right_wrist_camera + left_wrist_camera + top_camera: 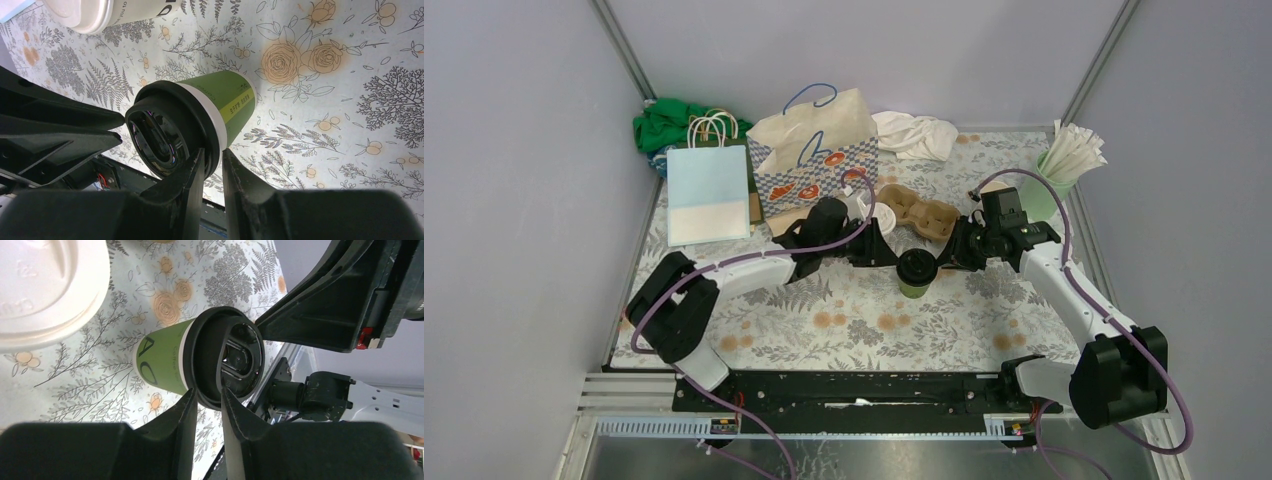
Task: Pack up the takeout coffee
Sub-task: Close the cup lid on the coffee cup.
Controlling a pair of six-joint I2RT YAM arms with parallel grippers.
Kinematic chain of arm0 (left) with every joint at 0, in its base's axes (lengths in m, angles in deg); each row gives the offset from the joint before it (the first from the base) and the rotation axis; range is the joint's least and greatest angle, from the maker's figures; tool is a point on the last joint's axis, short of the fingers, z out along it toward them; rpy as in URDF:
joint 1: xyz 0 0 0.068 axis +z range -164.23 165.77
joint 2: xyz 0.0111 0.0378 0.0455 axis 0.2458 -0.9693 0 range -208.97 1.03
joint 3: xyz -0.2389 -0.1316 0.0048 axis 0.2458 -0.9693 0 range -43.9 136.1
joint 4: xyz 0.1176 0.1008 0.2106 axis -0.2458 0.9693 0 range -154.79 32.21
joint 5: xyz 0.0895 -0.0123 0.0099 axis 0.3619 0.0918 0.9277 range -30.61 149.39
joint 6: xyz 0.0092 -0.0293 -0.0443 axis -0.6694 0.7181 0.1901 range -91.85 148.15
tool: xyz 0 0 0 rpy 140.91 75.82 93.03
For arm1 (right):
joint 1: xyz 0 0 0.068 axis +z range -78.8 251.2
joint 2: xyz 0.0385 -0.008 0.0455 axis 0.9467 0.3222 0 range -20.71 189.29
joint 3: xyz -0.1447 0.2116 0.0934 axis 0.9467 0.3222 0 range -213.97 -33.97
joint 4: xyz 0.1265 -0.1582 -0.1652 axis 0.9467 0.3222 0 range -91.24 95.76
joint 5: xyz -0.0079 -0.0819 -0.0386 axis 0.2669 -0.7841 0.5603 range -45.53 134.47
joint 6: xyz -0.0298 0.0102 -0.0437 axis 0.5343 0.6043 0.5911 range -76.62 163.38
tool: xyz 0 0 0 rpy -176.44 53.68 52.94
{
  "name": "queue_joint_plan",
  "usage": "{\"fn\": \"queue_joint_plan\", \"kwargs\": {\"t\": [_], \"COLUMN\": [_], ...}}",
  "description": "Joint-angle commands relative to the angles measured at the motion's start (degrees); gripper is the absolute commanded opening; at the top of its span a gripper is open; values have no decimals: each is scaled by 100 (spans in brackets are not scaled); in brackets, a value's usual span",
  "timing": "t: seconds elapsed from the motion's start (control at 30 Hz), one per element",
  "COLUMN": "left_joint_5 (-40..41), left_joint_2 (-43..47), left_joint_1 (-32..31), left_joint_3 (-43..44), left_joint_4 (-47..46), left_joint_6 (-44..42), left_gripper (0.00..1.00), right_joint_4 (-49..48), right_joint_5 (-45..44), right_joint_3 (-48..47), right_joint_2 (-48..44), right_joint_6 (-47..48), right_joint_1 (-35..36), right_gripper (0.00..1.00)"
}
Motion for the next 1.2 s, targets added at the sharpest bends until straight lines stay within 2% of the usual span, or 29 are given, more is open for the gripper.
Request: {"fn": "queue_joint_plan", "kwargs": {"t": [0.0,0.13,0.37,0.77,0.9,1.17], "left_joint_5": [-304,-316,-133,12,39,-114], "left_joint_2": [-169,-292,-199,-271,-335,-489], "left_joint_1": [34,39,78,110,109,113], "left_joint_3": [7,38,-2,64,79,132], "left_joint_4": [-830,-847,-668,-396,-374,-499], "left_joint_6": [253,281,165,50,40,83], "left_gripper": [29,27,13,14,19,21], "right_joint_4": [-93,-124,-179,-226,-225,-234], "right_joint_5": [119,135,167,212,216,229], "right_joint_3": [-10,62,175,262,270,311], "right_joint_2": [14,31,23,-4,-4,5], "right_joint_6": [99,101,105,100,103,112], "right_joint_1": [-43,-49,-60,-69,-69,-71], "right_gripper": [27,26,24,23,23,22]}}
